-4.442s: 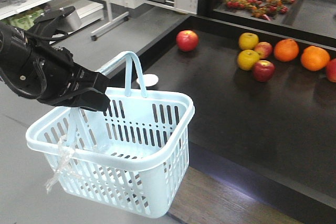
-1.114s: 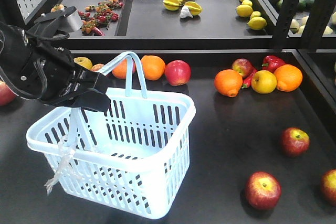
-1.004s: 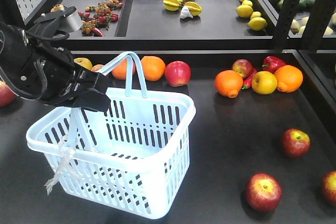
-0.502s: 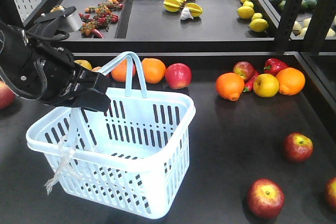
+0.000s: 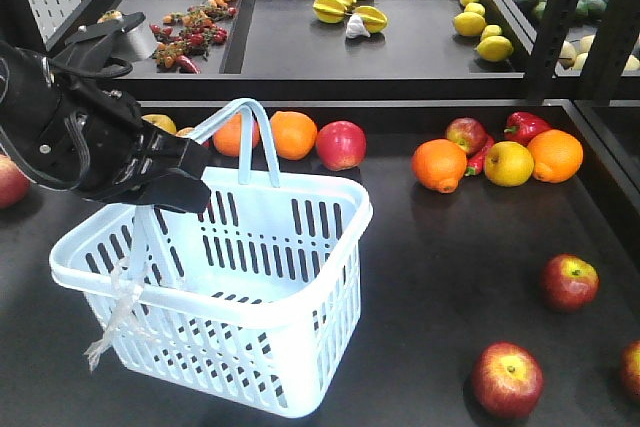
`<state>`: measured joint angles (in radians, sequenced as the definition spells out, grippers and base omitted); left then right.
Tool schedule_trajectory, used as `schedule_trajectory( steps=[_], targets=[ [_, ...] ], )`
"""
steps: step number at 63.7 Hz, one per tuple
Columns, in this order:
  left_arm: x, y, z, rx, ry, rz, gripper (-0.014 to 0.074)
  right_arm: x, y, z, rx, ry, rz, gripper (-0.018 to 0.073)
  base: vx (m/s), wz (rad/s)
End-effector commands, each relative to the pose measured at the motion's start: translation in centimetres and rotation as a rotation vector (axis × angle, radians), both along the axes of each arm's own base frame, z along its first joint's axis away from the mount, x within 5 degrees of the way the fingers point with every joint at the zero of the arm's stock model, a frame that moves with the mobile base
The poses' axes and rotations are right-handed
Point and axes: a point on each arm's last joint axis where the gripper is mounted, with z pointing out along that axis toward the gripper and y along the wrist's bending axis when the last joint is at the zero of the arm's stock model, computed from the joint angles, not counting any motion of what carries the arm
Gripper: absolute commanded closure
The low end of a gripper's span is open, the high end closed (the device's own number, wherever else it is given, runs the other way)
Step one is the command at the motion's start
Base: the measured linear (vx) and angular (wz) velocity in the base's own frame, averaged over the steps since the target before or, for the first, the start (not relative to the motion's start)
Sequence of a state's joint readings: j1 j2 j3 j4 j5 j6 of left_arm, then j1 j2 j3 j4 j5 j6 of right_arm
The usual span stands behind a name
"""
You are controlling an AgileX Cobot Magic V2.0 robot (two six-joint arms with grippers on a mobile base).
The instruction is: Pick three apples into basket with both arms
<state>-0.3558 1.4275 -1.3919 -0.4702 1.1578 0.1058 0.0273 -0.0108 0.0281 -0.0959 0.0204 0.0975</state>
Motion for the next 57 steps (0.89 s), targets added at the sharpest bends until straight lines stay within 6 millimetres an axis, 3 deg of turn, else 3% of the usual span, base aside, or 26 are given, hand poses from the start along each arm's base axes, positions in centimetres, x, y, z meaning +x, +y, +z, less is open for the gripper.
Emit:
schedule_trajectory(
  steps=[1,57],
  targets=[
    [-0.65,-0.17,2.03,-0.079,-0.07,0.017,0.0604,-0.07,0.03,0.19,-0.006,-0.067,0.001,0.0564,0.0,0.0],
    [-0.46,-0.21,1.98,-0.079,-0.081,0.019,0.0604,-0.07,0.03,0.19,-0.006,-0.067,0.001,0.0564,0.0,0.0]
  ],
)
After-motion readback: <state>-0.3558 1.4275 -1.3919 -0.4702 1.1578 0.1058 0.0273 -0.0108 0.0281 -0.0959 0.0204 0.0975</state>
